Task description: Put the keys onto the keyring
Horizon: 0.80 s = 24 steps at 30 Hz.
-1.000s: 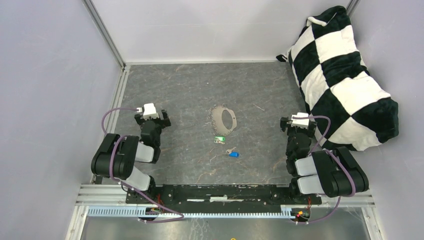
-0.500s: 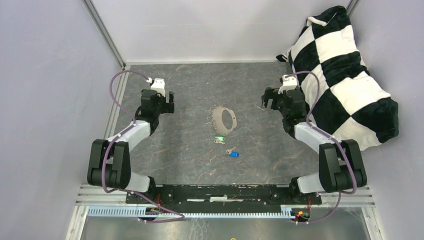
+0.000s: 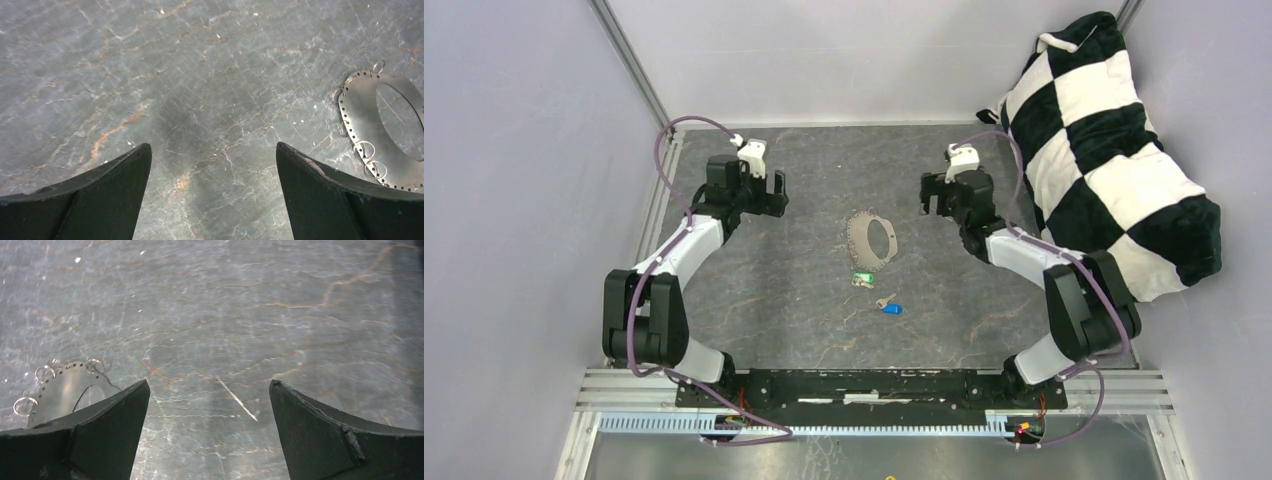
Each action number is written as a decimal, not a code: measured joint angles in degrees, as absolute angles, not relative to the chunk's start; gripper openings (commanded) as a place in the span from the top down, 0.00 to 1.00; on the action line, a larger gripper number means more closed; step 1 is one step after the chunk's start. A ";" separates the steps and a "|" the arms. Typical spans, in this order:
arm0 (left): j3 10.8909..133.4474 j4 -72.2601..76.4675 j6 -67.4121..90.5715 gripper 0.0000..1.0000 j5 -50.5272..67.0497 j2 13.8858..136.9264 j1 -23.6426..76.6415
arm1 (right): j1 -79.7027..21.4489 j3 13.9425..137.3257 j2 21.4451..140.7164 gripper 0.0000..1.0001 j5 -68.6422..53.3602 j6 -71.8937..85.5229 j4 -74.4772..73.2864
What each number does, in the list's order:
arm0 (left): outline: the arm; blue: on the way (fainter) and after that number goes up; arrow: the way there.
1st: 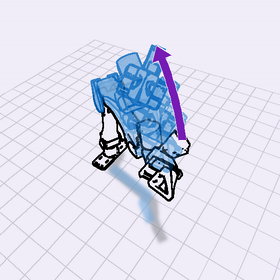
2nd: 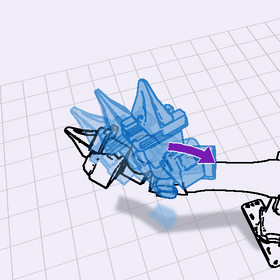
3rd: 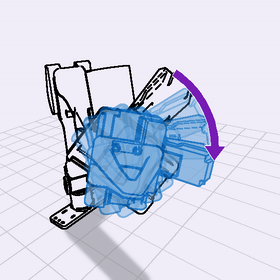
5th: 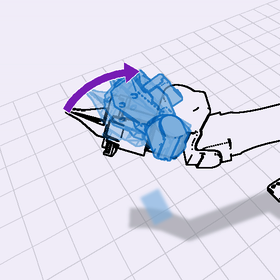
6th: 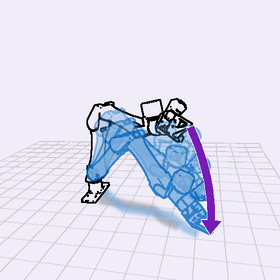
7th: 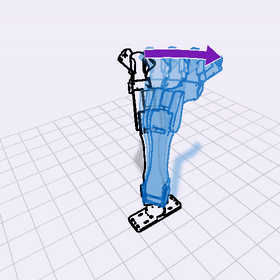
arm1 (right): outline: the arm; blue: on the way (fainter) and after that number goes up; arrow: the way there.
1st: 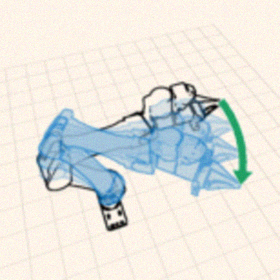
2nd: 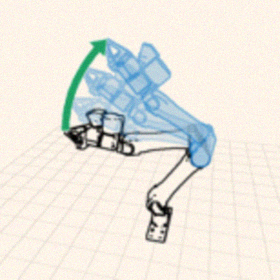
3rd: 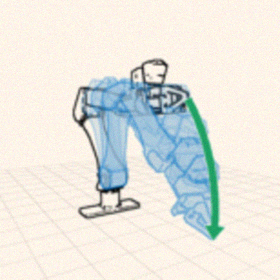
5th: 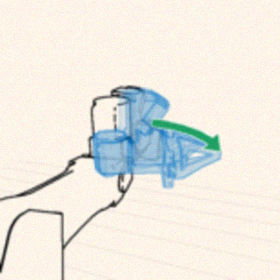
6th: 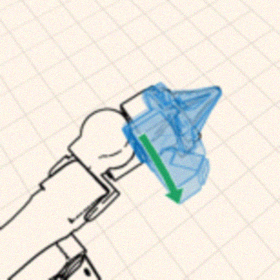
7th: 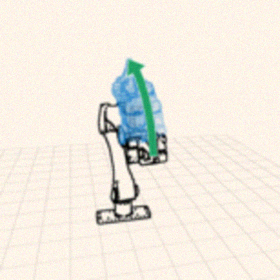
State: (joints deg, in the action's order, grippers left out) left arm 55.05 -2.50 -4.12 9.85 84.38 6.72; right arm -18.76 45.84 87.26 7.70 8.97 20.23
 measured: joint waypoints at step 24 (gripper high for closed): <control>61.98 -14.66 -4.36 0.01 20.08 91.35 6.72 | -25.96 71.79 118.26 0.24 -15.03 -2.09 12.40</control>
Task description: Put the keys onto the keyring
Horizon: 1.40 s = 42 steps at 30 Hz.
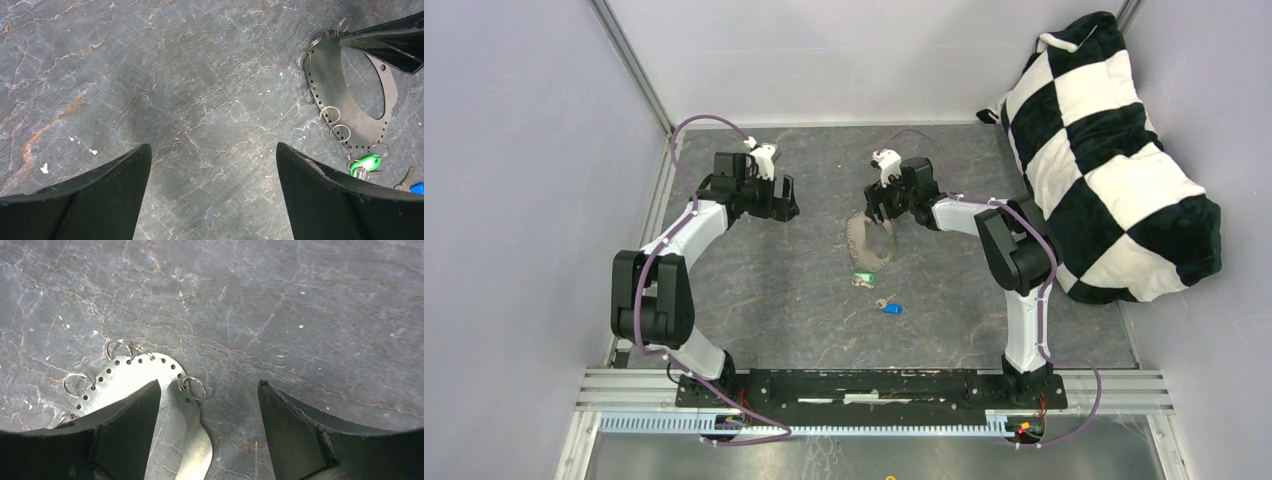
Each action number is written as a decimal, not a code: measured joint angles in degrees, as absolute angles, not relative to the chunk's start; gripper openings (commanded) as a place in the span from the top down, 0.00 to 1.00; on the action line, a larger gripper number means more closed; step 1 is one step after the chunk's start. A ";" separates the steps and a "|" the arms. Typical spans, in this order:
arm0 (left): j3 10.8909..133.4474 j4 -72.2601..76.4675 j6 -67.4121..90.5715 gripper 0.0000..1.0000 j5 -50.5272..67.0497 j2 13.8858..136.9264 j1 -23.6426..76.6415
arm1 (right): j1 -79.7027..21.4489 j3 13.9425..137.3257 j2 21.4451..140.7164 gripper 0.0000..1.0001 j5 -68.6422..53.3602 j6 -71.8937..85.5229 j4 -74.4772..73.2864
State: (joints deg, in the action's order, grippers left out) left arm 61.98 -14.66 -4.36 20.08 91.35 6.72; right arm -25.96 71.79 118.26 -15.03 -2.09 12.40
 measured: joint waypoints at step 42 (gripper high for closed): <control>72.82 -37.45 -24.62 0.00 35.83 87.48 6.72 | -30.30 57.19 101.32 1.00 -25.10 1.30 18.22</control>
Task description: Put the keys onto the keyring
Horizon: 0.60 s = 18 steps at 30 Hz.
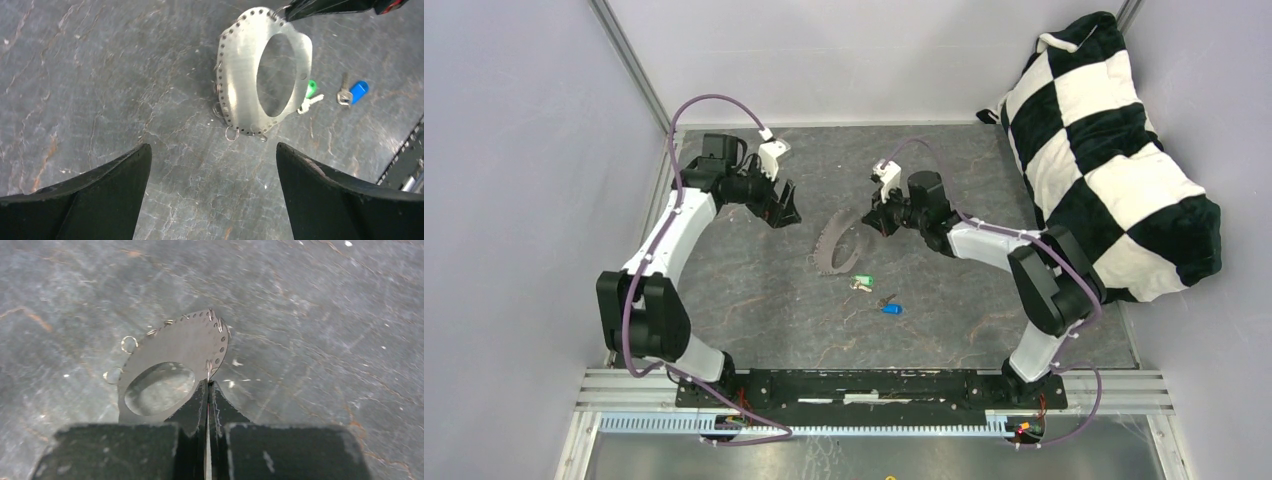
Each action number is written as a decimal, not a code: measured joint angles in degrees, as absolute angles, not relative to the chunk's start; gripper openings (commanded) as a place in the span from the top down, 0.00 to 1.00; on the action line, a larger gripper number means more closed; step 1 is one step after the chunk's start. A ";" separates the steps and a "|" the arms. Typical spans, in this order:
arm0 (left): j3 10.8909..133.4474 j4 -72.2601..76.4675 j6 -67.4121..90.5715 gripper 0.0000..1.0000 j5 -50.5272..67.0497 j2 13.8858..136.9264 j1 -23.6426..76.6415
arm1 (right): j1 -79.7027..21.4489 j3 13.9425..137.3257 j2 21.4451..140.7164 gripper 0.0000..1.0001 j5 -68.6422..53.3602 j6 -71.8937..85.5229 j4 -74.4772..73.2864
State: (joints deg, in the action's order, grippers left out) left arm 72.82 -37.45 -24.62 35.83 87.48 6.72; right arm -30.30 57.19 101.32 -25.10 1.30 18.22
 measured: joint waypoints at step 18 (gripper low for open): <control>72.71 -57.67 -53.21 0.23 48.36 76.79 8.08 | -45.01 51.37 89.62 1.00 -21.50 3.70 22.63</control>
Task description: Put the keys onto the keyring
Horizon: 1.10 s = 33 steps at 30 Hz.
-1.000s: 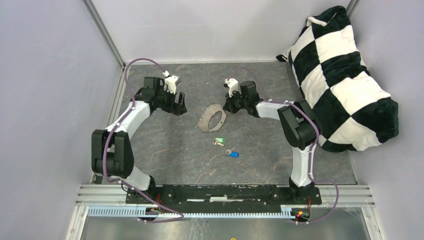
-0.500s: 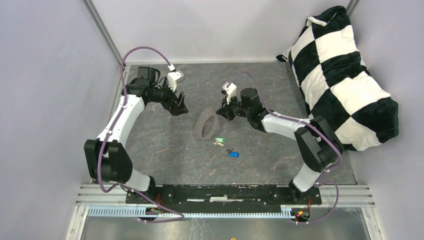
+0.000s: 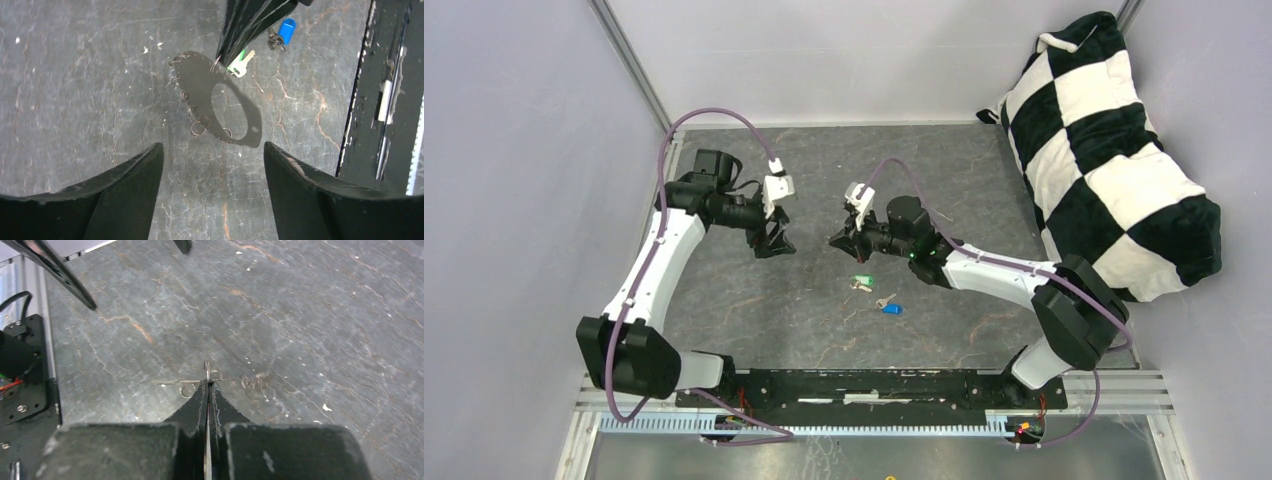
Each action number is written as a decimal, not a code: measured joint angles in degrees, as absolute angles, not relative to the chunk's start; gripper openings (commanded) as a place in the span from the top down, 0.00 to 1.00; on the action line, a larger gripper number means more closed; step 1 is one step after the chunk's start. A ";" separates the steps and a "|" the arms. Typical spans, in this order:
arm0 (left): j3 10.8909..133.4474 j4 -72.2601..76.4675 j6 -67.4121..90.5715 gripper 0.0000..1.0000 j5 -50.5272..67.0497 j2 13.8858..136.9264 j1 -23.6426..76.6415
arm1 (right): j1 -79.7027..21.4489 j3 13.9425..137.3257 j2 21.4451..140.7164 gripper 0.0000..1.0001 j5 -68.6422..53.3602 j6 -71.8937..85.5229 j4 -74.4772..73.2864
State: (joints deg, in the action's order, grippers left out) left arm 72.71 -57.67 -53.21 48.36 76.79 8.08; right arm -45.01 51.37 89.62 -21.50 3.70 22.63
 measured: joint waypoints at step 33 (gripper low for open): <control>67.64 -67.11 -69.67 0.59 54.06 68.88 14.24 | -55.92 54.85 86.83 1.00 -23.46 4.45 22.33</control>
State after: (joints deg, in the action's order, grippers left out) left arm 67.64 -67.11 -69.67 54.06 68.88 14.24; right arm -55.92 54.85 86.83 -23.46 4.45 22.33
